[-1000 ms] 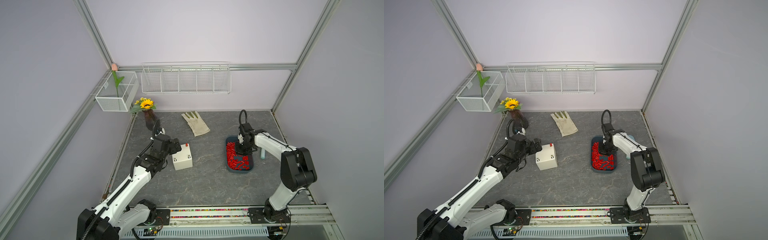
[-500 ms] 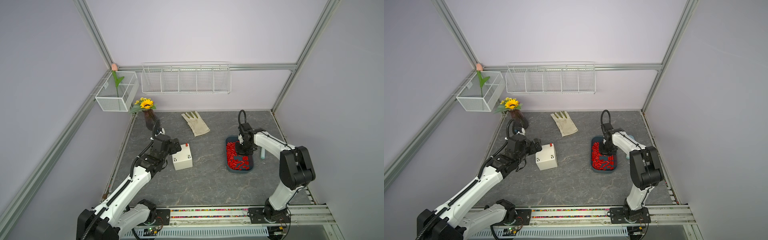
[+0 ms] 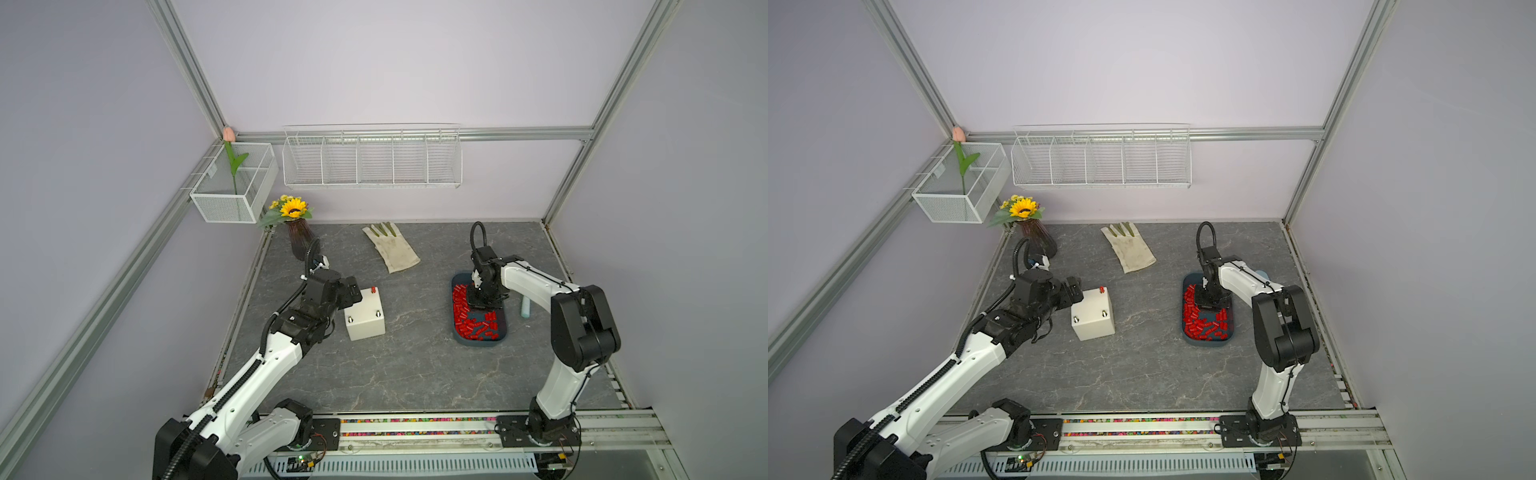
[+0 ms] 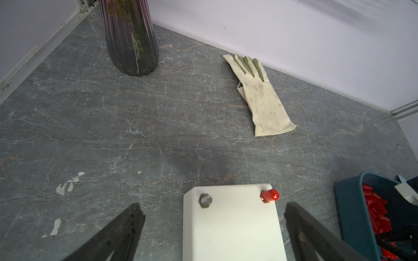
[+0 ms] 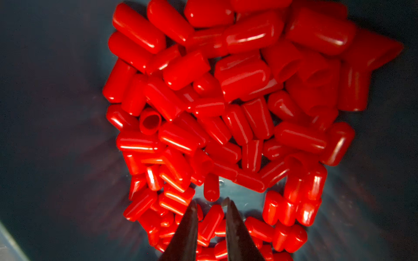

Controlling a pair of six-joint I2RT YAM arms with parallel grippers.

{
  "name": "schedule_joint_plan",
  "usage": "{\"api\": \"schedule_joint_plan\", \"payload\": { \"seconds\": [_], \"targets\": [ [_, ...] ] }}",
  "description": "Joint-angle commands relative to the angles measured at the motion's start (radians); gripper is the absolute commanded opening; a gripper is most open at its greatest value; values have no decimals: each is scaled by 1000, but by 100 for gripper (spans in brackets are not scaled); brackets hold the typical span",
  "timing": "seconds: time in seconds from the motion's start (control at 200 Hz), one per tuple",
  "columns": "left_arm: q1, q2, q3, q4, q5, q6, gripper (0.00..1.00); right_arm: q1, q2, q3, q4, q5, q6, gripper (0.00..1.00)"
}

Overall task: Cover the protruding screws with screw protection sleeves
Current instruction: Pick up the screw protection sleeve from the storage box.

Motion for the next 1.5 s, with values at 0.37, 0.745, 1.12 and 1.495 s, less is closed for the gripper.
{"api": "schedule_joint_plan", "payload": {
  "seconds": [0.37, 0.745, 1.12, 1.495],
  "targets": [
    [-3, -18, 17, -20, -30, -12, 99, 4, 35, 25, -3, 4, -6, 22],
    [-3, -21, 19, -24, -41, -9, 99, 4, 55, 36, -2, 2, -9, 21],
    [-2, -19, 19, -27, -49, -7, 99, 5, 67, 42, 0, -3, -16, 18],
    [-3, -32, 12, -32, -65, -7, 99, 5, 72, 42, -1, -5, -19, 15]
  ]
}}
